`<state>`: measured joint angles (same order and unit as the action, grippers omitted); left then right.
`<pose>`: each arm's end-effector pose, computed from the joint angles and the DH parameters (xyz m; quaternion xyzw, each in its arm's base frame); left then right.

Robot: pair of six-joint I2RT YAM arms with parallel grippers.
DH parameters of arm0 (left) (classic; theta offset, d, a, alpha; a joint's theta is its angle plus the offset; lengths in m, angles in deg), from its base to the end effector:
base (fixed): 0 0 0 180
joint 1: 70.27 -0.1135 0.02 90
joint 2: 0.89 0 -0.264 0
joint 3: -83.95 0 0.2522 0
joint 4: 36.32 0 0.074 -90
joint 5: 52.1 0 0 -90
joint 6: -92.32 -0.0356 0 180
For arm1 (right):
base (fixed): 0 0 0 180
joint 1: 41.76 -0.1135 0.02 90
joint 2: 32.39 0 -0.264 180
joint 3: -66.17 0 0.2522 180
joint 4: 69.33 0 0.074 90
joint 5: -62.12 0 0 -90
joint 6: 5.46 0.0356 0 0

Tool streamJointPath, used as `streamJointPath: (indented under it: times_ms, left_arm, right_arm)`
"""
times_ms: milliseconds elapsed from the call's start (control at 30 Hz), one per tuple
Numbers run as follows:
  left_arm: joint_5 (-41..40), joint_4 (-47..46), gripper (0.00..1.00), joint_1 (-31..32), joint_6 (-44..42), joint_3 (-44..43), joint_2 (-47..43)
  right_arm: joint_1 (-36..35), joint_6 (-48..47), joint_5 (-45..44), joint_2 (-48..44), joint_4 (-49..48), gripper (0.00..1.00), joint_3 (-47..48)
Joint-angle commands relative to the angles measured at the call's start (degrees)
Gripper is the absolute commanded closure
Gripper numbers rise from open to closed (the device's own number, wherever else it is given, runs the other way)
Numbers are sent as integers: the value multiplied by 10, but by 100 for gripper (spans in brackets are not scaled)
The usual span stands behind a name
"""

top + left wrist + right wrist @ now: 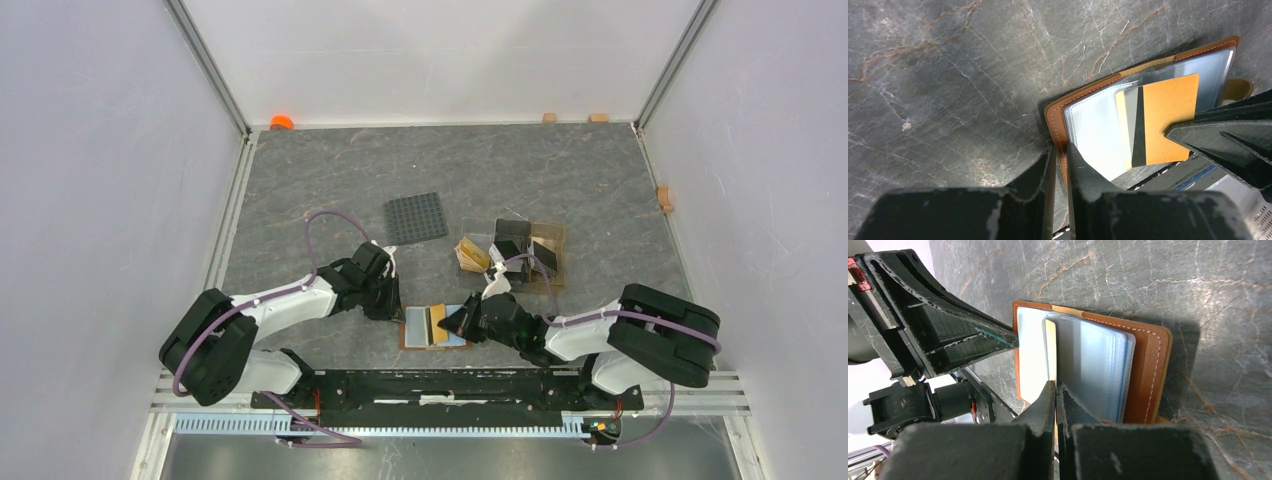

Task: Put the credit cards into the card holder
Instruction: Insert the credit card into the card holder.

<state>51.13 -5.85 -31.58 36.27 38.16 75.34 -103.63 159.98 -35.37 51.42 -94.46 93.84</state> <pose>0.1724 -0.1485 0.1472 0.0687 0.9595 -0.2376 0.1350 0.1105 0.1969 0.1102 0.1345 0.8587 0.4369 0.2318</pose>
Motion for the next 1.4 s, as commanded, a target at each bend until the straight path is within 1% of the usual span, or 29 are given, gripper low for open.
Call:
streamJointPath:
  times_ms: [0, 300, 400, 600, 700, 800, 933, 1000, 1133, 1267, 1300, 1367]
  left_arm:
    - [10, 2, 81, 0, -13, 12, -9]
    - [27, -4, 80, 0, -4, 22, -24]
    - [33, -10, 80, 0, 1, 28, -27]
    - [43, -17, 82, 0, 5, 36, -34]
    - [41, -13, 82, 0, 6, 36, -43]
    - [27, -4, 81, 0, 6, 34, -56]
    - [12, 18, 77, -1, 4, 22, -76]
    - [6, 31, 75, -1, 1, 16, -85]
    - [-1, 51, 69, -1, -1, 5, -106]
    - [4, 55, 58, -1, 3, 3, -125]
    - [7, 52, 54, -1, 6, 5, -127]
    - [18, 37, 50, -1, 16, 15, -126]
  right_arm:
    - [-11, 1, -76, -26, 72, 100, -12]
    - [-20, -2, -61, 4, 87, 100, 16]
    - [-24, -4, -57, 11, 91, 96, 23]
    - [-34, -9, -47, 27, 98, 92, 43]
    - [-36, -15, -53, 22, 107, 84, 48]
    - [-40, -29, -76, -1, 140, 78, 55]
    - [-48, -64, -119, -38, 221, 67, 86]
    - [-54, -81, -136, -47, 249, 59, 103]
    - [-69, -118, -164, -56, 286, 50, 139]
    - [-89, -152, -208, -65, 338, 46, 175]
    - [-90, -155, -208, -65, 342, 46, 176]
    - [-90, -151, -197, -63, 341, 46, 171]
